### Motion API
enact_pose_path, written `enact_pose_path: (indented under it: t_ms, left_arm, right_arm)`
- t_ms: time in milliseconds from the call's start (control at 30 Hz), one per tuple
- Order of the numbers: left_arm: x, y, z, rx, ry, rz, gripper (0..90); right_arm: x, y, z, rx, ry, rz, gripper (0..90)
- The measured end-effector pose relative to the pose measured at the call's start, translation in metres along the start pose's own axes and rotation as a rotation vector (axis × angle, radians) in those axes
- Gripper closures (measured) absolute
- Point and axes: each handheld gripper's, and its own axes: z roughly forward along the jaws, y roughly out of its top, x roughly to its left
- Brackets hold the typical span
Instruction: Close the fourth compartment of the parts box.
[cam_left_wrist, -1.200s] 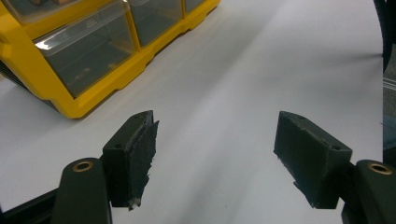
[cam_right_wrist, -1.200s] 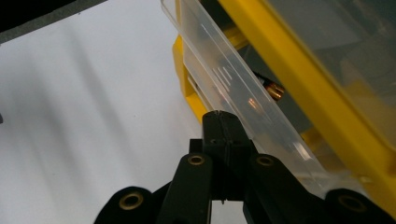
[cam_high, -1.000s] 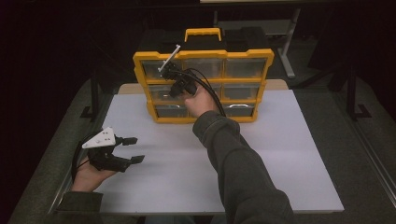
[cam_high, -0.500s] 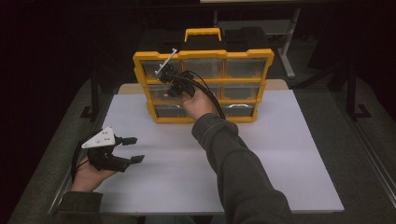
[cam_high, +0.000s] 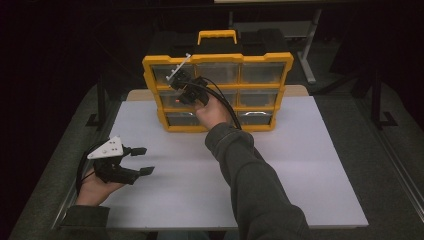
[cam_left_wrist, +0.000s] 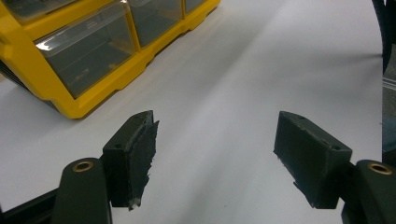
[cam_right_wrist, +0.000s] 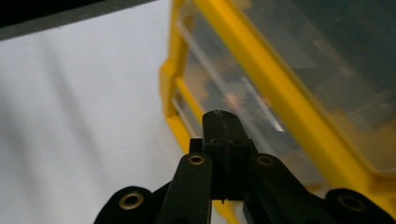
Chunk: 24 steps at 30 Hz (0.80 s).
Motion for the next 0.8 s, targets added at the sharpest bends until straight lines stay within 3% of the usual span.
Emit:
enact_pose_path:
  t_ms: [133,333,667,800]
  left_arm:
    - [0.000,-0.001,0.000,0.005,0.003,-0.009,28.4]
    - [-0.002,-0.001,-0.001,0.012,0.010,-0.010,28.2]
    - [-0.001,-0.003,0.000,0.016,0.011,-0.010,28.1]
    - [-0.001,-0.004,0.001,0.026,0.012,-0.004,28.0]
  right_arm:
    - [0.001,-0.005,0.000,-0.005,0.042,-0.006,86.4]
    - [-0.002,-0.017,-0.002,-0.017,0.115,0.027,81.1]
    - [-0.005,-0.038,-0.010,-0.047,0.199,0.081,69.5]
    - [-0.004,-0.046,-0.012,-0.050,0.207,0.078,66.1]
